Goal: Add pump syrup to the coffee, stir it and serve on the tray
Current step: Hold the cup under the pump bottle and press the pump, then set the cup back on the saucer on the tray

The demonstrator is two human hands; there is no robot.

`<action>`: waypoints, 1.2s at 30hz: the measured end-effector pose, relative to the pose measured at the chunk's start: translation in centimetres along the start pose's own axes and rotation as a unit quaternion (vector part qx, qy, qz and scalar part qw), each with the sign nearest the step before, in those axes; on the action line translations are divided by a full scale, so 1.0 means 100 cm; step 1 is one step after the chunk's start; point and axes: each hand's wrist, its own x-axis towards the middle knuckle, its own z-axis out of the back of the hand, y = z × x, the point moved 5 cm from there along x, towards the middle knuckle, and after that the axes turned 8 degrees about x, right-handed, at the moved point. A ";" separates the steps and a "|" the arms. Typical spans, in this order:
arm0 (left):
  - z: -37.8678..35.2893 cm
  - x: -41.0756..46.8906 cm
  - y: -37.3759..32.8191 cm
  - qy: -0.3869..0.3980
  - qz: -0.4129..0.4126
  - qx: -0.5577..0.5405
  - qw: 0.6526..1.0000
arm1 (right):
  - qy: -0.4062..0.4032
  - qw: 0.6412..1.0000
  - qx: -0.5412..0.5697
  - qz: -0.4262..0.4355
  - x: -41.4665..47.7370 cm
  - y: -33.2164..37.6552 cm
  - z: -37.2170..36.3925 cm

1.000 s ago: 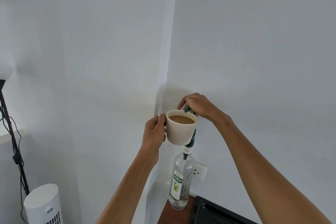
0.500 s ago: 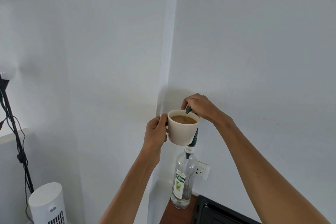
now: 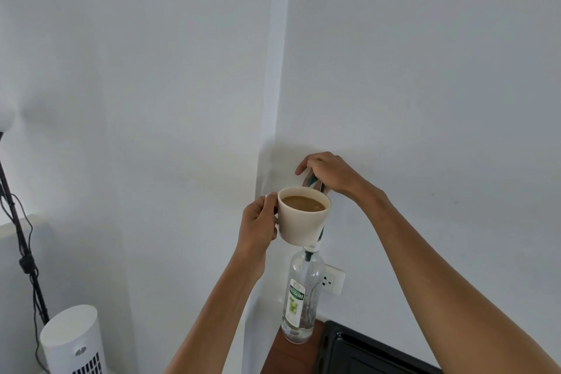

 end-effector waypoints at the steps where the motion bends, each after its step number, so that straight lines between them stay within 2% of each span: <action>1: 0.000 -0.001 0.001 0.002 0.000 0.000 1.000 | -0.001 1.000 0.010 0.001 0.000 0.001 0.001; 9: -0.003 -0.008 0.012 0.014 -0.004 0.003 1.000 | -0.022 1.000 0.018 0.008 -0.011 0.000 0.011; 17: -0.014 -0.027 0.034 0.030 0.006 0.014 0.999 | -0.137 0.989 0.040 0.031 -0.073 -0.034 0.045; 21: -0.026 -0.041 0.048 0.048 0.015 0.015 0.999 | -0.117 0.991 0.057 -0.014 -0.123 -0.073 0.043; 26: -0.050 -0.064 0.073 0.080 0.041 0.019 0.996 | -0.056 0.989 0.115 -0.080 -0.187 -0.117 0.023; 30: -0.074 -0.082 0.094 0.110 0.069 0.003 0.991 | -0.039 0.982 0.167 -0.078 -0.228 -0.141 0.015; 36: -0.108 -0.100 0.122 0.146 0.089 -0.002 0.985 | -0.062 0.986 0.139 -0.067 -0.265 -0.170 0.026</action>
